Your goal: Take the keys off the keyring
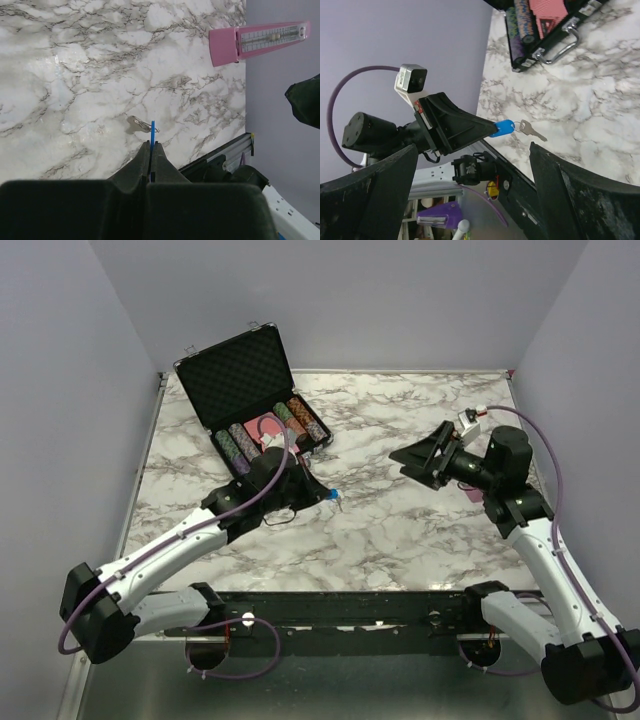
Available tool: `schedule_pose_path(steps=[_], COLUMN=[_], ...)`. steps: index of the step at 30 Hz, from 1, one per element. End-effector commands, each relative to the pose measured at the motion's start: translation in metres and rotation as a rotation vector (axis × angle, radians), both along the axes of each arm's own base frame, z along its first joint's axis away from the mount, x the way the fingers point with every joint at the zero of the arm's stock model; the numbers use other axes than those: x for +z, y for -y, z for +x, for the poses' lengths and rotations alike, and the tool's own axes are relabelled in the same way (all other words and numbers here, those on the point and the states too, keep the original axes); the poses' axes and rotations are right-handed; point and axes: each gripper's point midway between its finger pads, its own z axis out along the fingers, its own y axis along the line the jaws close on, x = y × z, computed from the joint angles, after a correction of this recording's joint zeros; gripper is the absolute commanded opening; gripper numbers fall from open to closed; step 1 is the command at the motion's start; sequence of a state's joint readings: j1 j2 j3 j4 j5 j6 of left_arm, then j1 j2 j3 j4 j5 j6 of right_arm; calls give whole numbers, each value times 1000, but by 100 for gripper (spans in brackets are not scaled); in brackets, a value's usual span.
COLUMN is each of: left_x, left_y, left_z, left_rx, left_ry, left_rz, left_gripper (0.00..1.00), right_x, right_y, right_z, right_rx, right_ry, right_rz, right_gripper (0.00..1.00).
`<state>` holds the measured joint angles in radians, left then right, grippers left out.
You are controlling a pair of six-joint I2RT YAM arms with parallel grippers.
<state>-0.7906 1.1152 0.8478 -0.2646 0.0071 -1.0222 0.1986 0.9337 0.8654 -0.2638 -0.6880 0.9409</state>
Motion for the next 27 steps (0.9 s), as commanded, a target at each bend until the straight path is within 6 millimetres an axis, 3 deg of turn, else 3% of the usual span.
schedule_pose_path(steps=[1, 6, 13, 16, 20, 24, 27], left_x=[22, 65, 104, 117, 131, 144, 155], left_y=[-30, -37, -52, -60, -72, -93, -110], left_z=[-12, -18, -22, -25, -29, -36, -41], left_rx=[78, 108, 169, 196, 242, 312, 357], left_ry=[-51, -30, -2, 10, 12, 14, 26], left_rz=[84, 30, -28, -48, -61, -79, -92], left_gripper=[0, 0, 0, 0, 0, 0, 0], right_x=[61, 79, 102, 115, 129, 143, 146], right_y=[-12, -15, -33, -57, -106, -149, -175], right_z=[-12, -8, 15, 26, 35, 26, 7], right_rx=[82, 87, 100, 119, 168, 248, 316], right_ry=[221, 285, 335, 360, 391, 450, 503], right_rz=[188, 260, 274, 287, 326, 447, 519], right_gripper=[100, 100, 100, 99, 97, 93, 91])
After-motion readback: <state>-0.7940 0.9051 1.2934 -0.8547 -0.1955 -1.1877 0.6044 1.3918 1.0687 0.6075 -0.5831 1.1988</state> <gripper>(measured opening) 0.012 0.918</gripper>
